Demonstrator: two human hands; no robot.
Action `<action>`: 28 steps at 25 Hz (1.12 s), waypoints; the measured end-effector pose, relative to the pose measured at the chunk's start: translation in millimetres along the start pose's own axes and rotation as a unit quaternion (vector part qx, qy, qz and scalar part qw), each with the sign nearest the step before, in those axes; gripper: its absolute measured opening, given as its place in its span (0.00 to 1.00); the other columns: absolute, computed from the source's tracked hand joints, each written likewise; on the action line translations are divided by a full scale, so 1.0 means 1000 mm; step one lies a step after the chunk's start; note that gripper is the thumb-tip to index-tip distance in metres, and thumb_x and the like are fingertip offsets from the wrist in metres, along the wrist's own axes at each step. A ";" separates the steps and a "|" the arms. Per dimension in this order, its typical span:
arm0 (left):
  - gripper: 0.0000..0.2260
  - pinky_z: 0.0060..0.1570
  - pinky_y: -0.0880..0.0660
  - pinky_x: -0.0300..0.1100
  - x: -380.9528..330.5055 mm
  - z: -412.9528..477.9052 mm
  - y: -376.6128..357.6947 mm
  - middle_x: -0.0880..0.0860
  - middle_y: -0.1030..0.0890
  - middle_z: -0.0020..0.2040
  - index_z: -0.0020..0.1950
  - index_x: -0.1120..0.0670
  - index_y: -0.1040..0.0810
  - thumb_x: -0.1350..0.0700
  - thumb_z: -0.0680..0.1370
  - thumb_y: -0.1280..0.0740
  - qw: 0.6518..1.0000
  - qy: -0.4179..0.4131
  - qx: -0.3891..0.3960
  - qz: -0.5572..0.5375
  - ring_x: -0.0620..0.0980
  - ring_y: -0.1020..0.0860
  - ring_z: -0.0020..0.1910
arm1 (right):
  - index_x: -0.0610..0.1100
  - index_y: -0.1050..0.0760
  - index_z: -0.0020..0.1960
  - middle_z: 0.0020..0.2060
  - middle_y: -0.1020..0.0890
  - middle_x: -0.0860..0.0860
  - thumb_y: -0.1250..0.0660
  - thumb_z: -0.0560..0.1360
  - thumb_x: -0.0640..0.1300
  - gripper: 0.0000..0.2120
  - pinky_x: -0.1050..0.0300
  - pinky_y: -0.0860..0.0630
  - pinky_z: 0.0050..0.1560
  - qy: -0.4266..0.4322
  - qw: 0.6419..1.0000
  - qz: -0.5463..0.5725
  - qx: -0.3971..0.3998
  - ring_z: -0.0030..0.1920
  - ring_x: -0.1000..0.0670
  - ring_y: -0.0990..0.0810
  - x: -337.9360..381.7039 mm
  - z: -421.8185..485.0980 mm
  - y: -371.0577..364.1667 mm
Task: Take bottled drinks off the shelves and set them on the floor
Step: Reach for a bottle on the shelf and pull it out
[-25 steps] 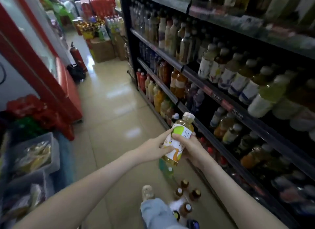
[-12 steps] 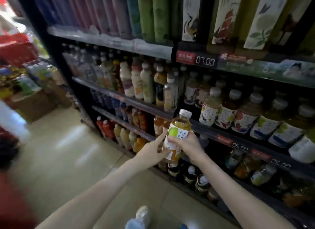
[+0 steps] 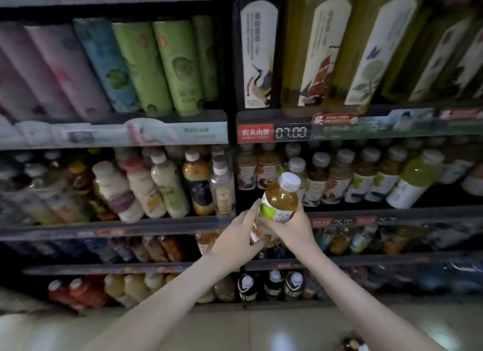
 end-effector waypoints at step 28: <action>0.24 0.43 0.27 0.47 -0.055 0.097 -0.014 0.65 0.30 0.63 0.71 0.62 0.43 0.59 0.80 0.37 0.993 0.047 -0.095 0.048 0.63 0.23 0.54 | 0.47 0.34 0.67 0.56 0.21 0.53 0.21 0.65 0.37 0.35 0.56 0.25 0.60 0.000 0.992 0.037 -0.119 0.54 0.58 0.21 -0.024 0.029 0.105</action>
Point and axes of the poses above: each hand's wrist, its own z-axis towards the middle knuckle, its own y-axis out of the back of the hand, x = y × z, the point moved 4 cm from there along z, towards the middle knuckle
